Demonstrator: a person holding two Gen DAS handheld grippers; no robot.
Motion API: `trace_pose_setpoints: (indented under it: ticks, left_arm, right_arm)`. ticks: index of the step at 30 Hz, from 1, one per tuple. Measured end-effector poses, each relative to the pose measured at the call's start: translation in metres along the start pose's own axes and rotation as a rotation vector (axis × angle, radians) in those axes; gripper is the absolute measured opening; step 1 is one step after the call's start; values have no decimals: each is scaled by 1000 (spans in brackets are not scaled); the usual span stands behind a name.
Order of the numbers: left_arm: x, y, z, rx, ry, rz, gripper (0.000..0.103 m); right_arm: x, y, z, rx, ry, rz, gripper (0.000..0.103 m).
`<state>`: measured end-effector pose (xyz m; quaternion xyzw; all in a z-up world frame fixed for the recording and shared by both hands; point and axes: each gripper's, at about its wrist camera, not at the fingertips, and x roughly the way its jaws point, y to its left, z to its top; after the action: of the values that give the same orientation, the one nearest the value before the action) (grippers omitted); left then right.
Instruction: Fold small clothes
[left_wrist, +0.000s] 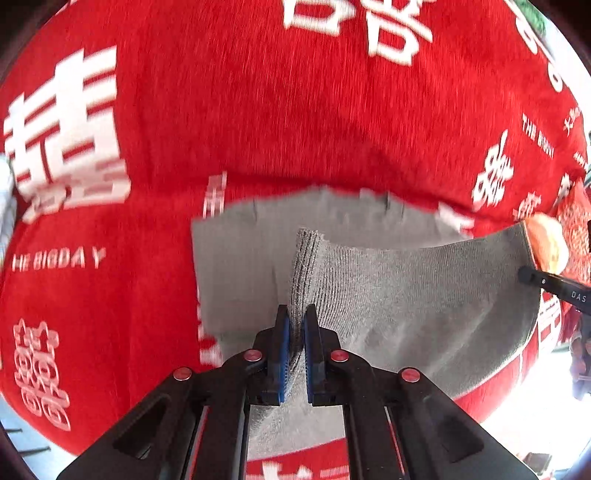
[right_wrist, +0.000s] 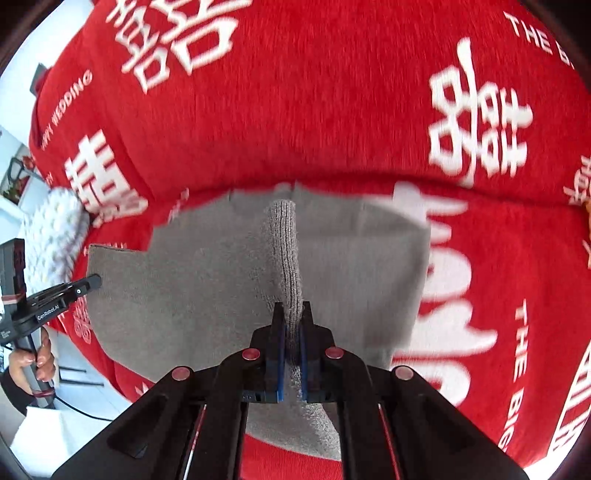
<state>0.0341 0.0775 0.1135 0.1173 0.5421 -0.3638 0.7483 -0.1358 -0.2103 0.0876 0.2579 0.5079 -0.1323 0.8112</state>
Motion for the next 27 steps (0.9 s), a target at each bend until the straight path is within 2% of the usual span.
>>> trace_pose_setpoints:
  ticks: [4, 8, 14, 20, 21, 22, 24, 26, 27]
  left_arm:
    - [18, 0, 42, 2, -56, 33, 8]
    - [70, 7, 69, -32, -29, 93, 8]
    - [150, 23, 72, -94, 87, 173, 8]
    - [178, 32, 72, -131, 119, 219, 9]
    - [181, 35, 73, -141, 127, 220, 16]
    - [181, 36, 74, -150, 132, 232, 23]
    - [177, 42, 76, -163, 113, 319, 68]
    - [166, 51, 77, -184, 87, 378, 71]
    - [162, 55, 77, -200, 93, 369, 71]
  right_arm:
    - [20, -15, 39, -5, -16, -15, 7]
    - [67, -37, 63, 28, 34, 0, 7]
    - [141, -69, 67, 124, 140, 25, 7]
    - [168, -86, 66, 168, 186, 27, 7]
    - [169, -87, 68, 168, 188, 20, 8]
    - [168, -87, 70, 165, 187, -7, 14]
    - [163, -90, 75, 164, 175, -90, 26]
    - [155, -95, 80, 184, 157, -146, 26]
    - [147, -97, 82, 196, 143, -162, 26]
